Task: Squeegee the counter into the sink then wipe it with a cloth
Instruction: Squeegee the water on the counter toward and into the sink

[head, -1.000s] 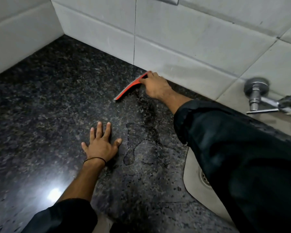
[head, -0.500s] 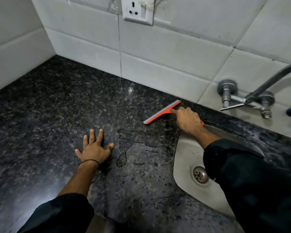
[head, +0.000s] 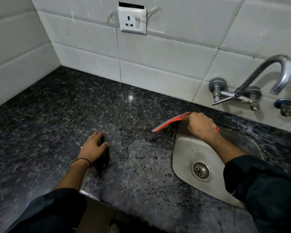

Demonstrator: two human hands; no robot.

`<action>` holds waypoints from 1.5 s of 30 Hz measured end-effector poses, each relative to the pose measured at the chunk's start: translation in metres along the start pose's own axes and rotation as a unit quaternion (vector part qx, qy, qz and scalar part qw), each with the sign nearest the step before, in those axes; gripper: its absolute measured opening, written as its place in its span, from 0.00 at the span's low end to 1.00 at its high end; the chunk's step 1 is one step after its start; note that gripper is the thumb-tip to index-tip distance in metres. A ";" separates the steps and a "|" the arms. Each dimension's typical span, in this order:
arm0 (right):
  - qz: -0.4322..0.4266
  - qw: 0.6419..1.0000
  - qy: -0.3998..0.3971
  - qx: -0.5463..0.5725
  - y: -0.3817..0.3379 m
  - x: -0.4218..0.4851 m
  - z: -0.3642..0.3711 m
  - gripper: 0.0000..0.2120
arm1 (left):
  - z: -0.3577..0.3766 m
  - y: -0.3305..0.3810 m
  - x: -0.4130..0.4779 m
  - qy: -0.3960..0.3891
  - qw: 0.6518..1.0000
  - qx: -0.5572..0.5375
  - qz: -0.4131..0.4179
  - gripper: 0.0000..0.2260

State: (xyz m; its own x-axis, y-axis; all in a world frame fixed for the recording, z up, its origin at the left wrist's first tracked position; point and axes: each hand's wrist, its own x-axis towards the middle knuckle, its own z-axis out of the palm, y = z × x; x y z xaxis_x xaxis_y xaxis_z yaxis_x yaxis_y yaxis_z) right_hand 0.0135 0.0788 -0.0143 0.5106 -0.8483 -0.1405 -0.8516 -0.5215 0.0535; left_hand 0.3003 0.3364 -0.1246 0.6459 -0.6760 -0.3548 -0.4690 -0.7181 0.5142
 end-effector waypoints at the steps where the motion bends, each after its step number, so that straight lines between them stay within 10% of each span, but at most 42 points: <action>1: -0.030 0.999 0.005 0.016 -0.010 0.001 -0.005 0.25 | -0.001 -0.005 -0.007 0.030 0.999 -0.012 0.014 0.26; 7: -0.240 0.968 -0.003 0.071 -0.115 0.010 -0.015 0.33 | 0.001 -0.047 -0.065 0.148 0.986 0.045 -0.071 0.23; 16: -0.488 0.869 0.015 -0.083 -0.262 -0.008 0.000 0.29 | 0.003 -0.109 -0.100 0.050 0.976 0.026 -0.208 0.29; 30: -0.417 0.895 -0.045 -0.148 -0.081 -0.022 0.029 0.35 | 0.012 -0.051 -0.096 0.156 0.974 0.048 -0.155 0.27; 45: -0.313 0.941 -0.005 -0.129 0.013 0.002 0.001 0.37 | 0.072 0.039 -0.064 -0.009 0.994 0.103 -0.025 0.33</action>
State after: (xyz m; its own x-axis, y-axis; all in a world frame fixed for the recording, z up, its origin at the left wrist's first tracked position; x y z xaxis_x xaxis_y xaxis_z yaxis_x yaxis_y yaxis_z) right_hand 0.0027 0.0705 -0.0152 0.9002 -0.3679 -0.2329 -0.3273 -0.9245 0.1954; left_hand 0.1974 0.3392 -0.1379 0.6610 -0.6404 -0.3910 -0.5511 -0.7681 0.3261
